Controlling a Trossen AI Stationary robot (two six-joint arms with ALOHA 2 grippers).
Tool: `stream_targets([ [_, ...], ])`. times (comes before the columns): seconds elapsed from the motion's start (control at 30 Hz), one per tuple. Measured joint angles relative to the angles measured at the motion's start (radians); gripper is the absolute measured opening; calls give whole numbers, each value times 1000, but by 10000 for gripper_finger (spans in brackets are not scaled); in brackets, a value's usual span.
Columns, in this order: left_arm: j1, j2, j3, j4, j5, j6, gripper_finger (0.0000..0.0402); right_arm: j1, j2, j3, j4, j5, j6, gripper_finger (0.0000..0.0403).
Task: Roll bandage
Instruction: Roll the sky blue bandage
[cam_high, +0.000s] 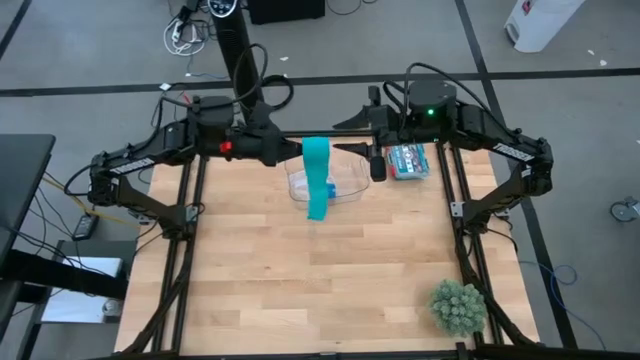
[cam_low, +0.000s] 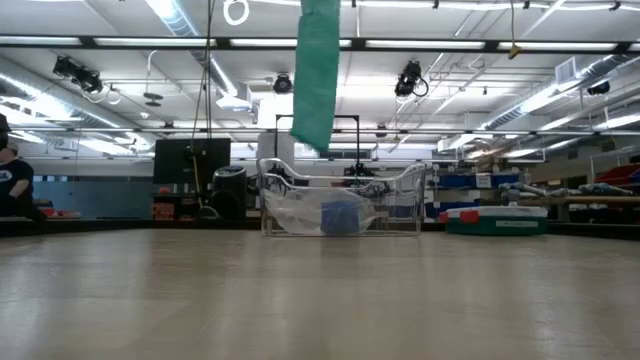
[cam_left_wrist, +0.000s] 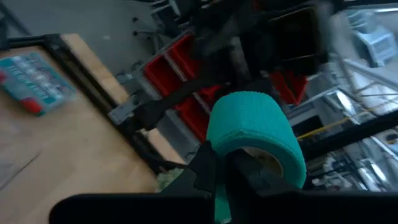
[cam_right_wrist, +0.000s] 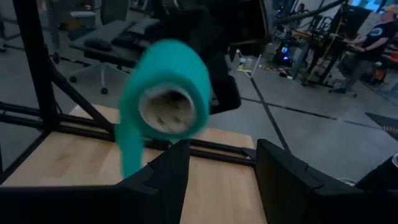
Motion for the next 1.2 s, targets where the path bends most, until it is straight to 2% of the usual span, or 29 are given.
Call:
stream_targets([
  [0.1, 1, 0, 2, 7, 27, 1, 23, 0, 6, 0, -3, 0, 1, 178],
  [0.87, 1, 1, 1, -4, 37, -3, 23, 48, 12, 1, 109, -8, 38, 176],
  [1.2, 1, 1, 0, 19, 37, -5, 23, 48, 42, 1, 173, -27, -21, 176],
])
